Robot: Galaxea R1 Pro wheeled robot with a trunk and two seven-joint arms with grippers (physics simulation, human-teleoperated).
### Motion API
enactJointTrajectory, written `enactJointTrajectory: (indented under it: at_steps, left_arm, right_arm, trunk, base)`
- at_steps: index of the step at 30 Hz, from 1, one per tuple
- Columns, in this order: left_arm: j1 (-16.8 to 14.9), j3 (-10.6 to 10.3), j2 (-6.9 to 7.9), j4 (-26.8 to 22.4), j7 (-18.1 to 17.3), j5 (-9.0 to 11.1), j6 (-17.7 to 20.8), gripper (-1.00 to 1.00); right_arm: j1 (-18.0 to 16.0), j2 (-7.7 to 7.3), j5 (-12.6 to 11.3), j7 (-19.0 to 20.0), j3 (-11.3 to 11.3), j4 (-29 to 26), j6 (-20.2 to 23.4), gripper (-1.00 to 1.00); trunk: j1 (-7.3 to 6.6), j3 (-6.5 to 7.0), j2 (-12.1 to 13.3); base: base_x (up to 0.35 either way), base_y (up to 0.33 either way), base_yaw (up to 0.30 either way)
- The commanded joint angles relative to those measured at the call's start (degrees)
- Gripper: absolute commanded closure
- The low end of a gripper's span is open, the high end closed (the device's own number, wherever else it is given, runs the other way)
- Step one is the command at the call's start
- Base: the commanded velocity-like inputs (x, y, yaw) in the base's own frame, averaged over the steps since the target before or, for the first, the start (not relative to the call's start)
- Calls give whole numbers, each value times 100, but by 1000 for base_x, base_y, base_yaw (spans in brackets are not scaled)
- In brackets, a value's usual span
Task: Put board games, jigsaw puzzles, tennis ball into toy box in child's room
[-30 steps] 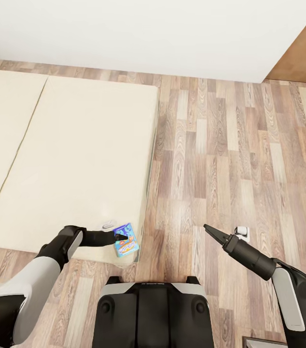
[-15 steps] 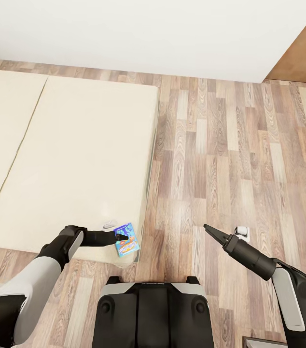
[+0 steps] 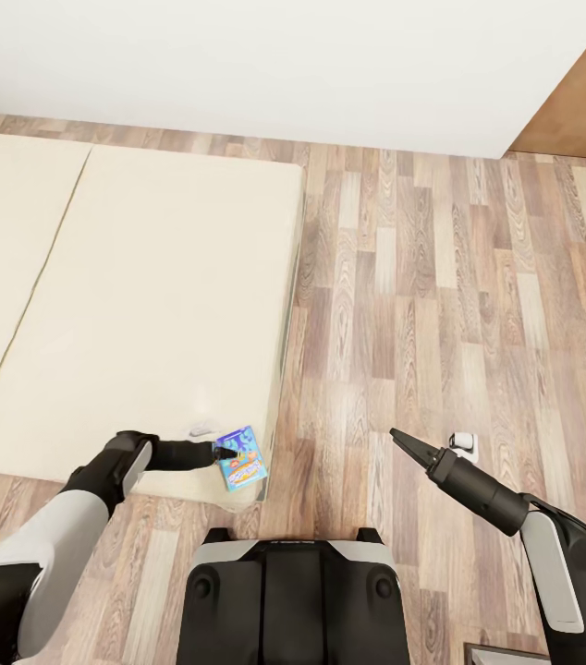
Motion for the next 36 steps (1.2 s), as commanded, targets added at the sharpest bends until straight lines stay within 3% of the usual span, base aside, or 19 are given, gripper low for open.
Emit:
enactJointTrajectory:
  at_steps: [1,4,6,13,16,21,26,36]
  left_arm:
    - [-1,23,42,-2,-12,10,37,-100]
    - [-2,28,236,-2,-47,27,10,-100]
    - [-1,51,459,-2,-86,54,-3,-100]
    - [-1,217,753,-2,-231,76,-10,-100]
    - [0,348,894,-2,-519,78,-8,-100]
    - [0,488,1178,-2,-1419,72,-1,-100]
    - [2,497,1266,-2,-2044,48,12,-100]
    - [24,466,1166,36,-2277,23,27,-100]
  right_arm:
    - [-3,0,-2,14,-4,-1,26,-100]
    - [-3,0,-2,9,0,-1,26,-100]
    - [-3,0,-2,1,1,-1,26,-100]
    - [-3,0,-2,-3,2,-1,26,-100]
    - [-3,0,-2,-3,2,-1,23,-100]
    - [-3,0,-2,-5,2,1,24,-100]
    - [-3,0,3,-14,2,3,5,-100]
    - [-3,8,7,-20,10,8,-55,-100]
  trunk:
    - [3,-6,-8]
    - [3,-6,-8]
    - [3,-6,-8]
    - [3,-6,-8]
    - [3,-6,-8]
    - [3,-6,-8]
    - [3,-6,-8]
    - [3,-6,-8]
  base:
    - [0,0,0]
    - [0,0,0]
    - [0,0,0]
    - [0,0,0]
    - [0,0,0]
    - [0,0,0]
    - [0,0,0]
    - [0,0,0]
